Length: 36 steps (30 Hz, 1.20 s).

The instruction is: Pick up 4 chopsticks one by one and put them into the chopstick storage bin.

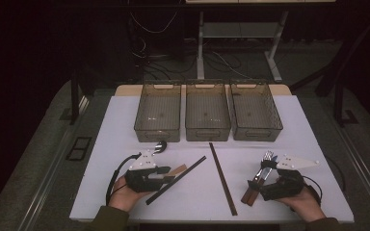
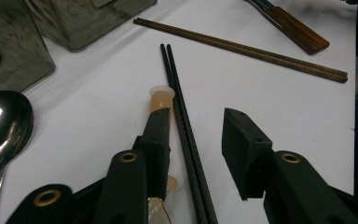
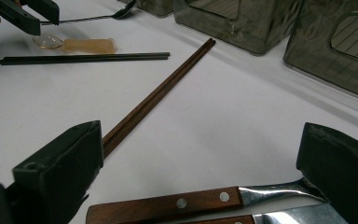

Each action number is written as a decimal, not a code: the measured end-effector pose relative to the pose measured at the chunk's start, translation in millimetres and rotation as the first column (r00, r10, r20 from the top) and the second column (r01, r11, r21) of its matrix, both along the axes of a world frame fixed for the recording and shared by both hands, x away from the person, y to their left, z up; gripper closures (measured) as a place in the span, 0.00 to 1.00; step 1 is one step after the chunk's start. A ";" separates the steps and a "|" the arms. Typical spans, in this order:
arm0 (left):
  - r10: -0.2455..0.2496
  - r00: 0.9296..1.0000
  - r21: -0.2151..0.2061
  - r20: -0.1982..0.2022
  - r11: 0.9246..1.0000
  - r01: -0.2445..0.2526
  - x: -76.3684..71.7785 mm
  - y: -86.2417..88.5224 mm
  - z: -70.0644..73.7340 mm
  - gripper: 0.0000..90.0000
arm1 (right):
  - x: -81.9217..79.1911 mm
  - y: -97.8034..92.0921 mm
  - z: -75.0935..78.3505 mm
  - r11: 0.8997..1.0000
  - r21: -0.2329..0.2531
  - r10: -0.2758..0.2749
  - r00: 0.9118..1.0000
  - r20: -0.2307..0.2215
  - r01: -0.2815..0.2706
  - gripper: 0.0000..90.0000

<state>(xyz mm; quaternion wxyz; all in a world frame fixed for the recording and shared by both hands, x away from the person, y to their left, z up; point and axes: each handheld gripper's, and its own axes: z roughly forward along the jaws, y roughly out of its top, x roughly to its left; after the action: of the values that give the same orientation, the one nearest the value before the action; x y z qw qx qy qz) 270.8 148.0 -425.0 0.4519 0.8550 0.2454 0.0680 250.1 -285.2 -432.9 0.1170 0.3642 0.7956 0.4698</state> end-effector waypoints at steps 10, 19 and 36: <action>-0.011 1.000 0.077 -0.024 0.997 0.013 1.7 -11.3 -8.6 0.75 | -0.2 -0.6 0.6 1.000 0.006 -0.005 1.000 -0.001 0.005 0.01; -0.007 0.999 0.129 -0.047 0.992 0.013 2.2 -18.0 -13.9 0.78 | -0.6 -1.4 0.7 1.000 0.010 -0.006 1.000 0.003 0.006 0.01; -0.025 0.999 0.175 -0.037 0.984 0.031 3.0 -25.9 -18.5 0.81 | -0.6 -1.2 1.1 1.000 0.010 -0.004 1.000 0.007 0.004 0.01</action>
<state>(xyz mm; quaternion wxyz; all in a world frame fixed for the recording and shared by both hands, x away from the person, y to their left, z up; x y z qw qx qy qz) 273.8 122.1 -443.5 0.3716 0.8957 0.2343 0.0683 249.5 -286.4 -431.8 0.1190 0.3645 0.7920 0.4750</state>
